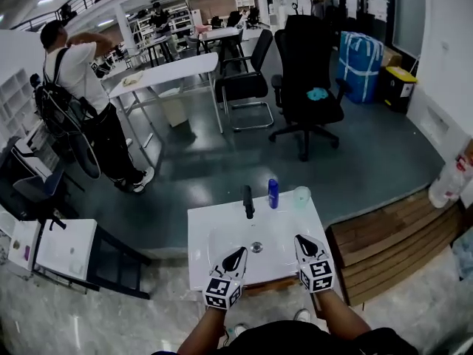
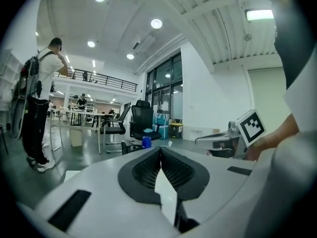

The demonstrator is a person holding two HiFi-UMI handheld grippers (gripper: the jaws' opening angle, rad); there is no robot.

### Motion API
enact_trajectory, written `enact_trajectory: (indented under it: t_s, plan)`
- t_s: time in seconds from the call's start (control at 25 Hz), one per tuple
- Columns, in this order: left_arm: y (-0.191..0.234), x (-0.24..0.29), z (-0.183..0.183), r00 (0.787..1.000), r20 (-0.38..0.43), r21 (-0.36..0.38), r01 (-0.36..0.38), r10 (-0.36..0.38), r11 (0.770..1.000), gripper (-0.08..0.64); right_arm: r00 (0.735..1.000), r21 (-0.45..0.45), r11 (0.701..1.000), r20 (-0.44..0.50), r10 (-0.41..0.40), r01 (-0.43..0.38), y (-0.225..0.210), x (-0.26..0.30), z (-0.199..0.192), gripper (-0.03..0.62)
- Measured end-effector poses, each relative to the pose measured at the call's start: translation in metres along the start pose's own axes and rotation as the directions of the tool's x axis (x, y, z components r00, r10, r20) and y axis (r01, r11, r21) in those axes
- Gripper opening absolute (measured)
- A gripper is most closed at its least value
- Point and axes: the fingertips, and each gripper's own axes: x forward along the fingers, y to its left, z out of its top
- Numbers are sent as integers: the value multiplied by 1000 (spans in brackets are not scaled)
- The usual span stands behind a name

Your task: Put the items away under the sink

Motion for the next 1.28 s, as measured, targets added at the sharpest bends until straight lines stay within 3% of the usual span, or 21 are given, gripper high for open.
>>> enact_trajectory:
  t_s: [0.24, 0.32, 0.56, 1.04, 1.28]
  plan:
    - [3, 24, -9, 1000, -27, -6, -10, 10, 1000, 21, 998, 4, 1000, -53, -24, 24, -32, 42, -28, 32]
    - [4, 30, -15, 999, -41, -16, -14, 14, 1000, 21, 996, 17, 999, -81, -43, 44, -47, 56, -39, 120]
    - [16, 42, -35, 996, -77, -25, -55, 53, 998, 21, 985, 24, 994, -142, -100, 104, -95, 108, -71, 280]
    - [26, 44, -75, 979, -177, -49, -116, 105, 992, 21, 959, 53, 982, -229, -165, 181, -164, 199, -102, 382]
    - [27, 35, -86, 970, -209, -53, -142, 128, 988, 21, 954, -16, 986, -251, -163, 164, -172, 223, -101, 385]
